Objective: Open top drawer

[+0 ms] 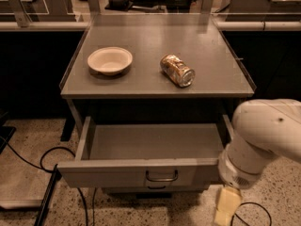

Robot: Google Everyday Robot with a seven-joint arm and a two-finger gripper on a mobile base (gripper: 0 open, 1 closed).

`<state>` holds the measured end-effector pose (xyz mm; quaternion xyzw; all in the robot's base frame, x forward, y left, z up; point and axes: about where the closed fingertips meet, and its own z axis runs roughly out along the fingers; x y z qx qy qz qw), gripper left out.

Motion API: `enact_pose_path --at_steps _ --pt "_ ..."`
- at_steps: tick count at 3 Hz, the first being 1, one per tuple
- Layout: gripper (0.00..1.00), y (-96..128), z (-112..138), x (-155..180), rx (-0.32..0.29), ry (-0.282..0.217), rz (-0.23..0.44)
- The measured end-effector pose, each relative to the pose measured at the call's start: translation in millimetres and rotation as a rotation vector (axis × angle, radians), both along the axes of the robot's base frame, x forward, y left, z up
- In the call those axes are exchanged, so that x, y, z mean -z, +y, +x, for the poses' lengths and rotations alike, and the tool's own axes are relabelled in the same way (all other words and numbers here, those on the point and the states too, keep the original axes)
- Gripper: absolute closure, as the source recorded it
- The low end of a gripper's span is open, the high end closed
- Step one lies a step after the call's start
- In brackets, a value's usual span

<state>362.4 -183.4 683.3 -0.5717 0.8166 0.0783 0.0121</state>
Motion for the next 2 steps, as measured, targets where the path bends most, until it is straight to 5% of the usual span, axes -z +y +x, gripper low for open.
enact_pose_path --at_steps 1,2 --pt "0.0 -17.2 -48.1 -21.6 0.027 0.016 0.015" --pt "0.0 -18.7 -51.4 -25.1 0.03 0.011 0.017"
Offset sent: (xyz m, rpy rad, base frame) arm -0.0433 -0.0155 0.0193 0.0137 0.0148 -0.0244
